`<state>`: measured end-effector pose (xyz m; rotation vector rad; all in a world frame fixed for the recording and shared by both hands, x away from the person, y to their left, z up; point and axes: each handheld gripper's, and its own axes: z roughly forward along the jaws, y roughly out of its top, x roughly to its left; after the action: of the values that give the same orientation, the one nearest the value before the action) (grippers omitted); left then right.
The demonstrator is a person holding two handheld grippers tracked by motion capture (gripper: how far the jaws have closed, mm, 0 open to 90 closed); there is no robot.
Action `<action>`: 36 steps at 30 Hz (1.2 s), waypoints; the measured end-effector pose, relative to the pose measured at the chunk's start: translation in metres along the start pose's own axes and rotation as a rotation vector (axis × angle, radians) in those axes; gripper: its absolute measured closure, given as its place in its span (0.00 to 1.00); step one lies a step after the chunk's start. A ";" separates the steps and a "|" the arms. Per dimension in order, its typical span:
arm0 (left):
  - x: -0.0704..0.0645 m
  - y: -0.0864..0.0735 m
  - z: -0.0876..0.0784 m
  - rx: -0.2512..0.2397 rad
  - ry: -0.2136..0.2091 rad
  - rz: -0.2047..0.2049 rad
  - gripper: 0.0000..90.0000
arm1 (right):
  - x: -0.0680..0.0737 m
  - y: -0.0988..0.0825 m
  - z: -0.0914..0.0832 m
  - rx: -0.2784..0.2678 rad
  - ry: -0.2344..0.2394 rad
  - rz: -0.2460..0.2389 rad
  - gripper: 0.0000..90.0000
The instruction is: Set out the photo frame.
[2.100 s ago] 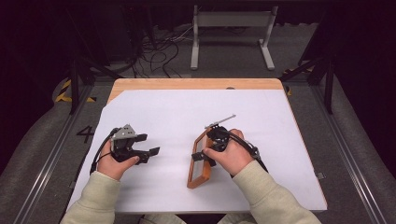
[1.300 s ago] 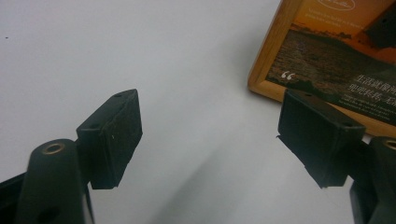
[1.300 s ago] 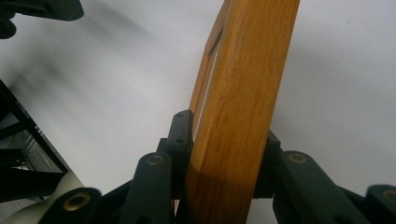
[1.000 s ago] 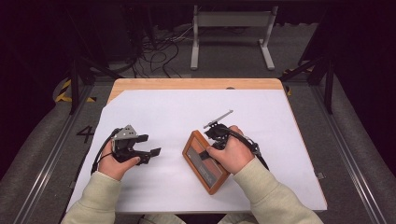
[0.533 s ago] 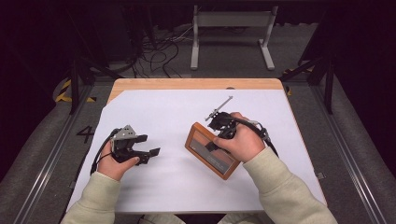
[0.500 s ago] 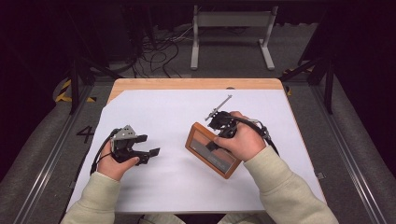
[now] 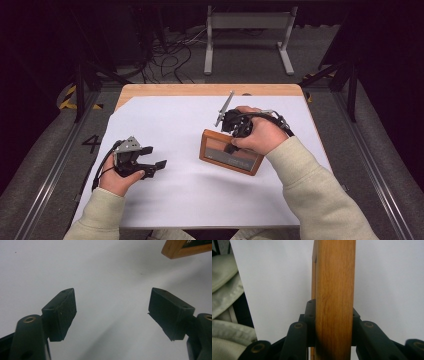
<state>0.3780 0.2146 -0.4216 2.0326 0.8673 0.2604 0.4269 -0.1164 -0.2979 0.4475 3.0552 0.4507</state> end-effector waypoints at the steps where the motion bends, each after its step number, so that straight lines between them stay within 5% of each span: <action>1: 0.000 -0.001 -0.001 0.000 0.004 -0.004 0.25 | -0.001 0.001 0.002 0.003 0.009 -0.009 0.79; 9: 0.002 -0.004 -0.002 0.001 0.006 -0.009 0.26 | -0.007 0.007 0.019 0.074 0.044 -0.132 0.79; 25: 0.003 -0.003 0.000 0.003 -0.001 -0.014 0.26 | -0.011 0.019 0.058 0.180 0.102 -0.220 0.79; 36: 0.002 -0.001 0.003 0.003 -0.005 -0.010 0.25 | -0.017 0.012 0.059 0.115 0.126 -0.217 0.79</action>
<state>0.3804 0.2151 -0.4246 2.0301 0.8754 0.2482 0.4506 -0.0934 -0.3512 0.0891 3.2133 0.3060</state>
